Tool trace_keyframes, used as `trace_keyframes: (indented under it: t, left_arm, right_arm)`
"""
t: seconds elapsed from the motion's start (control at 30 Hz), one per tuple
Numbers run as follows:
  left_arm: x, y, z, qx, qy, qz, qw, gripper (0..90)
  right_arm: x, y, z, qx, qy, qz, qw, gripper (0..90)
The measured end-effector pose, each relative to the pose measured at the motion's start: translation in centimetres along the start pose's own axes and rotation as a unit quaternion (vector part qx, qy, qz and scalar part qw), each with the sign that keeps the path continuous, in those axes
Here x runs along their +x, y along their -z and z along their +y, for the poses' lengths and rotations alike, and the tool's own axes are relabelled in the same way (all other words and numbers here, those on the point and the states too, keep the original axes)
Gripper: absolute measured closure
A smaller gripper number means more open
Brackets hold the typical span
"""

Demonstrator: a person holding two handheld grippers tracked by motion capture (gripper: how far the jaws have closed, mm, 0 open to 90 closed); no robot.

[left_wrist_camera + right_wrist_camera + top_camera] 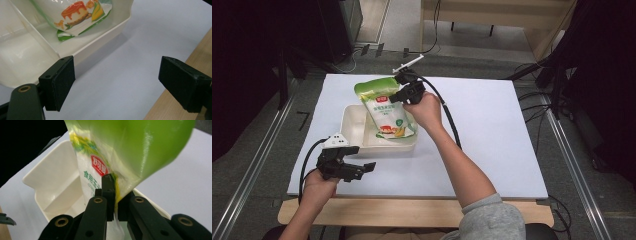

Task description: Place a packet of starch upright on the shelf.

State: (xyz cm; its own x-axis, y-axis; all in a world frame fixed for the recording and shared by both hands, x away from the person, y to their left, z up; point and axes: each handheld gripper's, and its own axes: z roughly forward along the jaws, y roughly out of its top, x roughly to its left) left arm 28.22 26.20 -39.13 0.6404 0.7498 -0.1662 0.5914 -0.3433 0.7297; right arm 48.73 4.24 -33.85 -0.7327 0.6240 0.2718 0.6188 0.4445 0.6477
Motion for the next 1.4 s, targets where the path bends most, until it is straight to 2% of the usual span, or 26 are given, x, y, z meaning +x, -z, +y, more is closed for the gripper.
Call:
trace_keyframes:
  t: [0.17,0.33,0.47,0.5,0.57,0.77,0.9,1.1,1.4]
  left_arm:
    - [0.0,0.0,0.0,0.006,-0.002,0.002,1.0,14.7]
    - [0.0,0.0,0.0,0.002,0.001,0.0,1.0,14.6]
    - [0.1,0.0,0.0,0.002,0.001,0.001,1.0,14.7]
    - [0.1,0.0,0.0,0.002,0.001,0.002,1.0,14.6]
    - [0.1,-0.1,0.0,0.004,0.003,0.002,1.0,14.6]
    - [0.0,-0.1,0.0,0.006,0.0,0.002,1.0,14.7]
    - [0.0,-0.1,0.0,0.006,0.0,0.003,1.0,14.7]
    - [0.0,-0.1,0.0,0.006,0.0,0.006,1.0,14.6]
    - [0.0,-0.1,0.0,0.008,-0.001,0.007,0.9999,14.7]
  right_arm:
    - [-1.5,0.2,-1.2,0.008,-0.01,-0.009,0.9999,86.6]
    - [-2.4,0.4,-1.9,0.01,-0.015,-0.003,0.9998,83.5]
    - [-2.4,1.2,-2.2,0.003,-0.002,-0.007,1.0,70.6]
    - [-2.5,1.4,-2.3,0.002,0.001,0.0,1.0,67.1]
    - [-2.7,1.9,-2.4,0.004,-0.003,0.001,1.0,64.4]
    - [-3.3,4.1,-3.4,-0.021,0.005,0.006,0.9998,51.7]
    - [-3.5,5.4,-4.3,-0.035,0.029,-0.006,0.9989,50.2]
    - [-3.4,6.7,-6.1,-0.036,0.038,-0.004,0.9986,46.2]
    - [-3.4,8.1,-9.0,-0.057,0.043,0.003,0.9974,45.4]
